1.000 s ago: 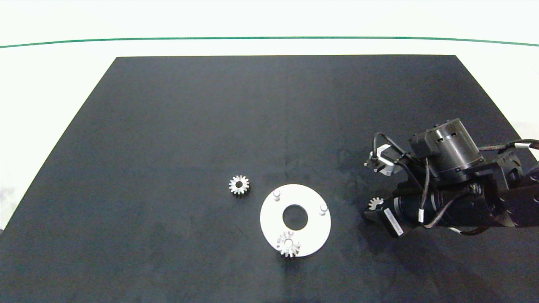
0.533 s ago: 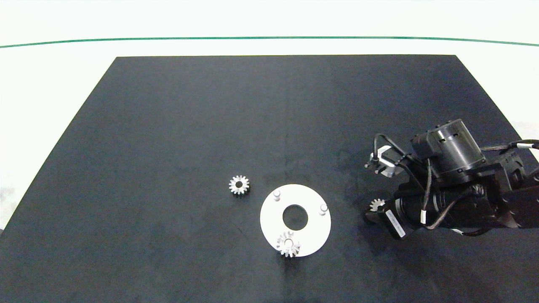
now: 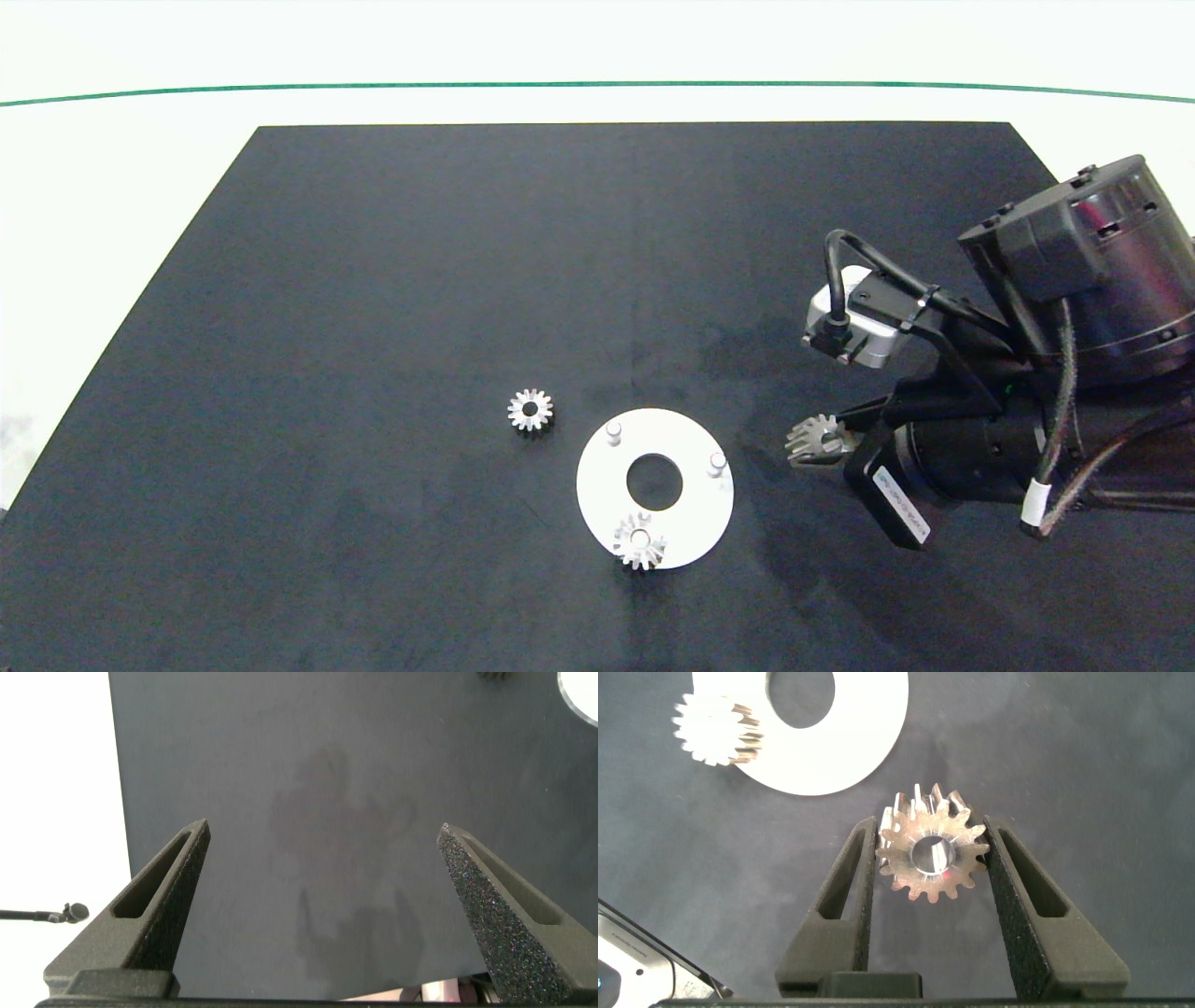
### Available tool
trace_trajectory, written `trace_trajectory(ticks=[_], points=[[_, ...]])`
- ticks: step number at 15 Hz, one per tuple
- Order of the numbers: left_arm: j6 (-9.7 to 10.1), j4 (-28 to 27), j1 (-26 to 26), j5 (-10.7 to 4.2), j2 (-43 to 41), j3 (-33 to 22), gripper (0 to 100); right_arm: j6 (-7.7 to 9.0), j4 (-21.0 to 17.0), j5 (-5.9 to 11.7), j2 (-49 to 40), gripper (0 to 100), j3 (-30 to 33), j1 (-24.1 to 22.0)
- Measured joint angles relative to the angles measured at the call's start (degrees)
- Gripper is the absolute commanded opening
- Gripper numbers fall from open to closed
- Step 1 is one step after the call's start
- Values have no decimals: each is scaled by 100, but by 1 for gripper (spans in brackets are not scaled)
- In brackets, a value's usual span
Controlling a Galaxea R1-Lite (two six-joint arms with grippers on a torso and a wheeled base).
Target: Install three planetary gears onto the carrier pins
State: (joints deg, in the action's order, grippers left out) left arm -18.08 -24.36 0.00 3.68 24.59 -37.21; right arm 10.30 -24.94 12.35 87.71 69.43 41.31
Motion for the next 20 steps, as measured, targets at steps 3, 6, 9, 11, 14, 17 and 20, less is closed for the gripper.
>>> trace_trajectory(ticks=[3, 6, 9, 11, 14, 17, 20], points=[[6, 24, 0, 0, 2, -5, 100, 9, 28, 35, 182, 13, 63, 113], [6, 35, 0, -2, 10, -5, 100, 9, 26, 35, 466, 13, 194, 144], [9, 35, -7, -2, 21, 0, 100, 4, -16, 33, 724, 13, 425, 243], [13, 35, -7, -2, 32, 2, 100, 6, -30, 38, 886, 13, 579, 325], [17, 61, -10, -2, 60, 0, 100, 9, -41, 49, 1052, 13, 660, 375], [17, 72, -10, -2, 84, 0, 100, 6, -39, 49, 1148, 13, 651, 374], [17, 127, -10, 0, 93, 0, 100, 9, -28, 55, 1226, 13, 697, 358]])
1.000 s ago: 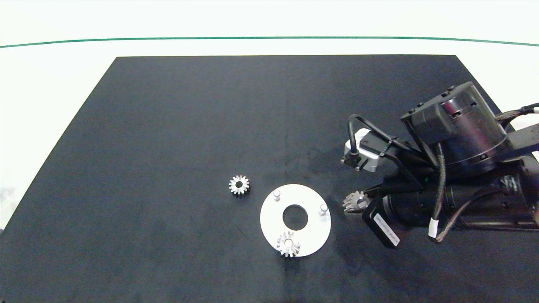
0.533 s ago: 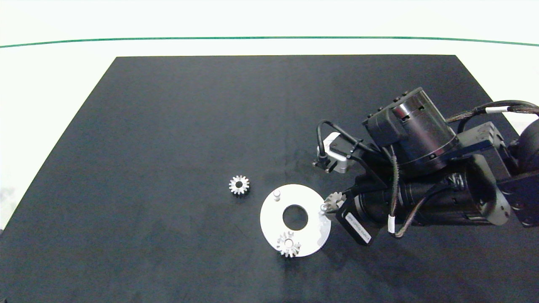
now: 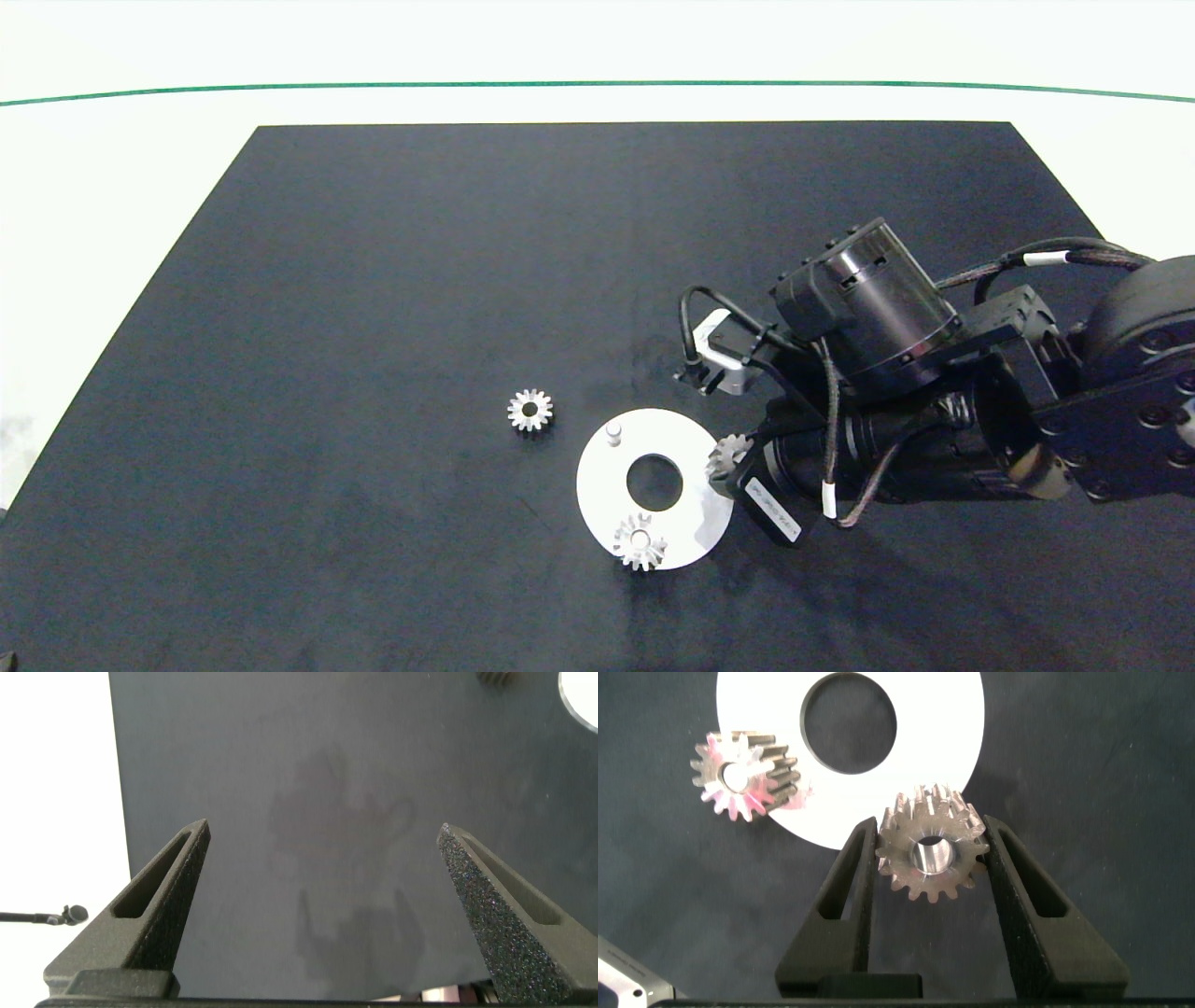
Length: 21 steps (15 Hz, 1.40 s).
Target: Install three planetary gears onto the carrier pins
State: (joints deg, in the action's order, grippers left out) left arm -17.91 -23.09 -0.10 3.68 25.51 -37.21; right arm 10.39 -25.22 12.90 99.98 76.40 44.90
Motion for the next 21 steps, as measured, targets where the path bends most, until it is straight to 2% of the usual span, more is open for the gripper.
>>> trace_trajectory(ticks=[7, 21], points=[[0, 24, 0, 0, 4, -5, 100, -6, 0, 63, 118, 13, 157, -35], [0, 29, -6, -2, 45, -6, 100, -35, 37, 55, 380, 13, 260, -66]])
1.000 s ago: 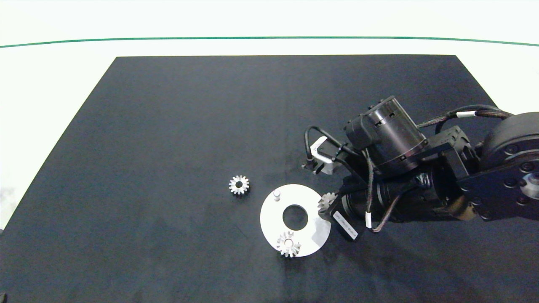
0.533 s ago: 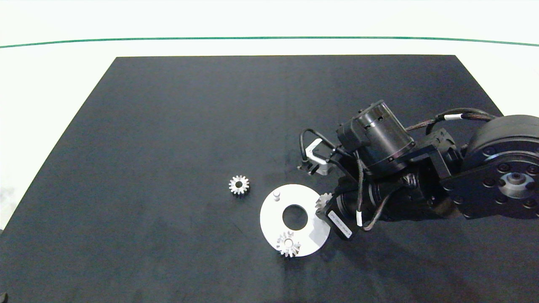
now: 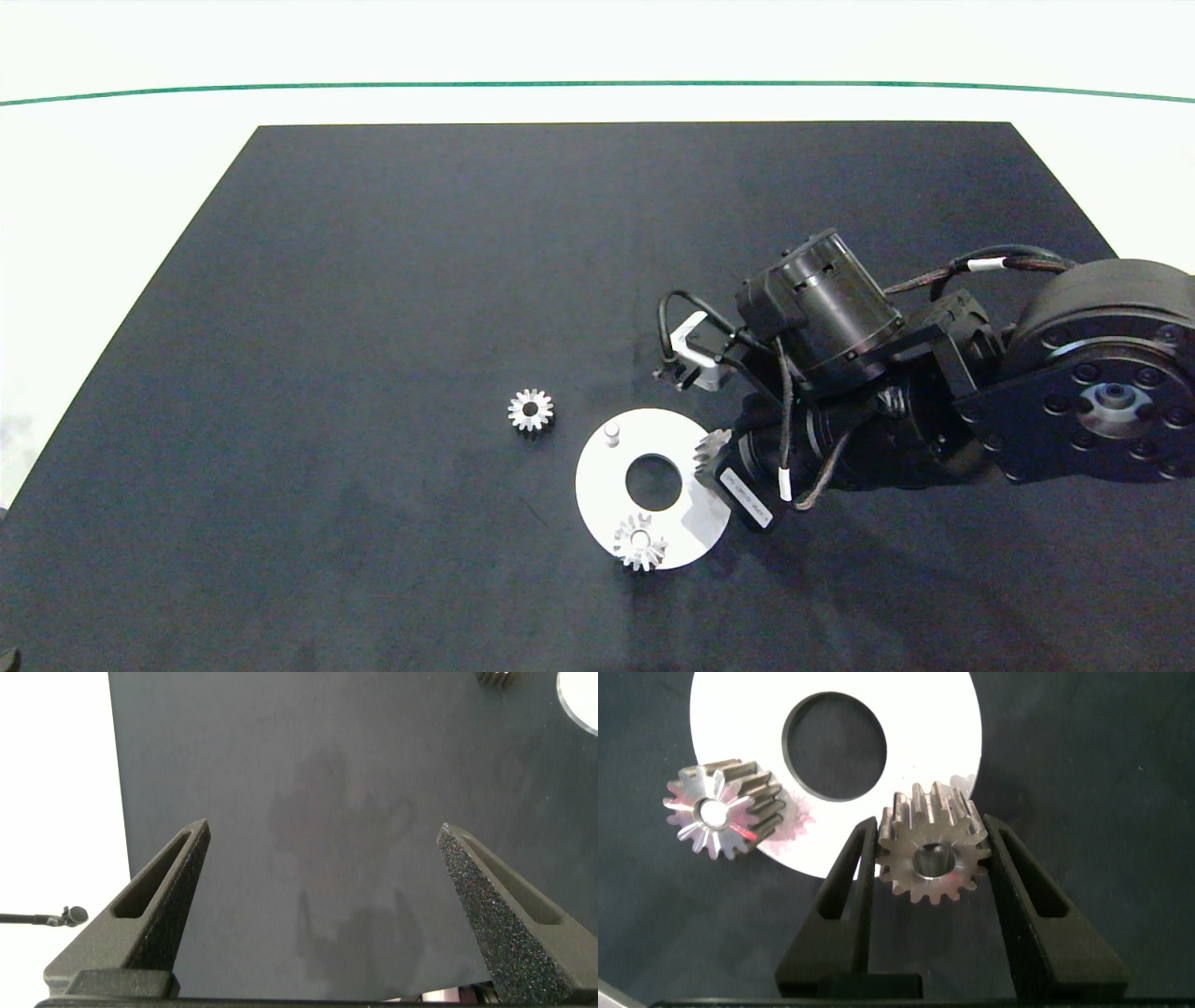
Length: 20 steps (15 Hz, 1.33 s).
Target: Install three planetary gears onto the carrier pins
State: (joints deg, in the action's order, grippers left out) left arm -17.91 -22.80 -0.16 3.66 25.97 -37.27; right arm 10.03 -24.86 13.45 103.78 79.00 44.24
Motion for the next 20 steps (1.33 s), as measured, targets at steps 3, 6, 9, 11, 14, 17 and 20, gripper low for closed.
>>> trace_trajectory(ticks=[3, 6, 9, 11, 14, 17, 20], points=[[0, 1, 0, 0, 0, 0, 100, -1, -5, 2, 16, 13, 5, 13], [0, 0, -2, 2, 0, 6, 100, -6, -16, -2, 22, 13, 68, 11], [0, 0, -39, 2, 5, 4, 100, -11, -16, 0, 24, 13, 157, 5], [0, 0, -69, -5, 7, 1, 100, -11, -16, -5, 44, 13, 176, 2], [0, 0, -80, -7, 7, 1, 100, -11, -16, -6, 77, 13, 173, 2], [0, 9, -88, -2, 22, 1, 100, -11, -20, -6, 88, 13, 155, 0], [-2, 41, -89, -5, 38, -2, 100, -11, -22, -6, 94, 13, 151, 0]])
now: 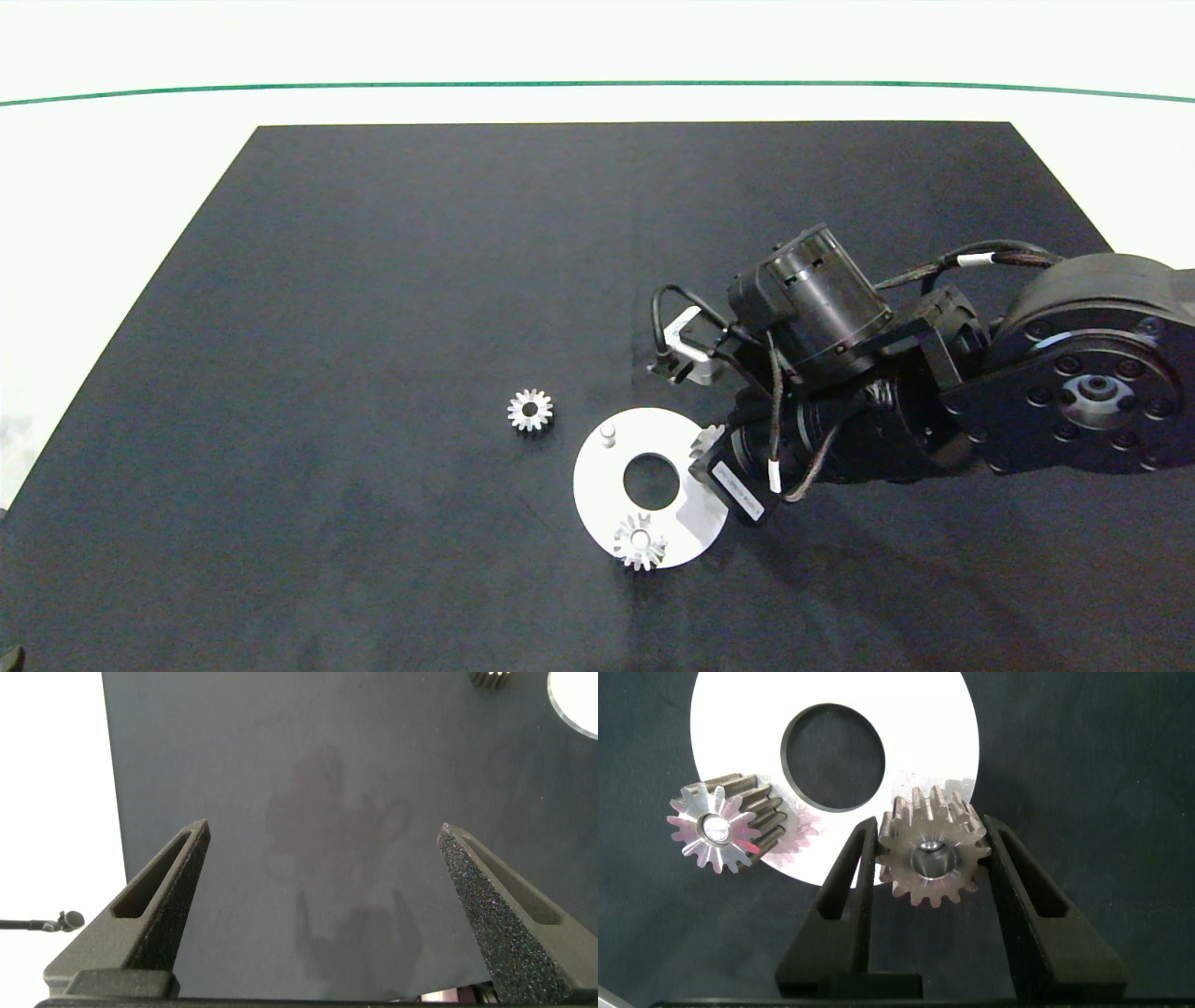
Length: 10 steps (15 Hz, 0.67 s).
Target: Install three planetary gears onto the carrier pins
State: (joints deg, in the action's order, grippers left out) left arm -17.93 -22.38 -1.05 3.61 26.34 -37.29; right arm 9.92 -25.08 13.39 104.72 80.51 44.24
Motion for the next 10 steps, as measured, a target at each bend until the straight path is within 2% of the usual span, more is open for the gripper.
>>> trace_trajectory(ticks=[7, 8, 10], points=[[0, 17, 0, -2, 2, 2, 100, -15, 2, 1, 68, 13, 0, -6], [2, 17, -2, -4, 2, 2, 100, -22, 2, 0, 82, 100, 0, -6], [2, 20, -7, -4, 2, 2, 100, -20, 5, 0, 99, 100, -2, -11]])
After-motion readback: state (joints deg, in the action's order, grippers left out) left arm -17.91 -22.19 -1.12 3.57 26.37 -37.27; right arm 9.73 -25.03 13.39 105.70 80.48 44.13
